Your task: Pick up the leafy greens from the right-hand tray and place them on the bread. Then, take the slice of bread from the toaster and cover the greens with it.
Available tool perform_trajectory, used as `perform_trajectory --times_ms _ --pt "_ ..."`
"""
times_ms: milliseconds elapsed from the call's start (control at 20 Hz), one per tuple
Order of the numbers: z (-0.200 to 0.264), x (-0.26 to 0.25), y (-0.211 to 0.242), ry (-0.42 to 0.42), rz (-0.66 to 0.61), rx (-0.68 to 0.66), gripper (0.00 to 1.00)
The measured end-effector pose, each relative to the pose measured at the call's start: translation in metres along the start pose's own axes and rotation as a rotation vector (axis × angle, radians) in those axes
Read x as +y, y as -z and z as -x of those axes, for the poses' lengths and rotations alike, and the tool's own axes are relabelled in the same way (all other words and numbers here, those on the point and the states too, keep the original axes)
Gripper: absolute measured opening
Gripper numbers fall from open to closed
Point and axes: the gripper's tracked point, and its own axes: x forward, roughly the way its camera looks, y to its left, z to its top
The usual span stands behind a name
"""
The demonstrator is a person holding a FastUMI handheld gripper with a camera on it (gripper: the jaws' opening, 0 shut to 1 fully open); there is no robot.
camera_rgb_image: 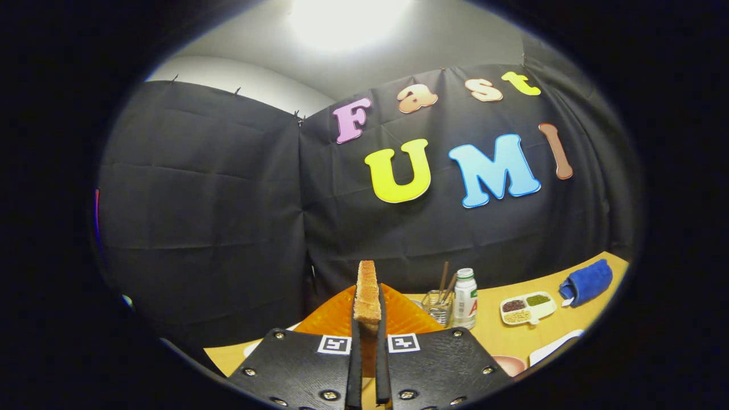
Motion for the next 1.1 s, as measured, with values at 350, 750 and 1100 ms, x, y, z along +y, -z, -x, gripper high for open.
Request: perform_trajectory --times_ms 350,750,1100 --pt "0.032 -0.093 0.059 0.161 0.046 0.132 0.09" --pt "0.059 -0.154 0.107 0.315 0.084 0.208 0.09" --pt "0.061 -0.154 0.126 0.337 0.146 0.229 0.09"
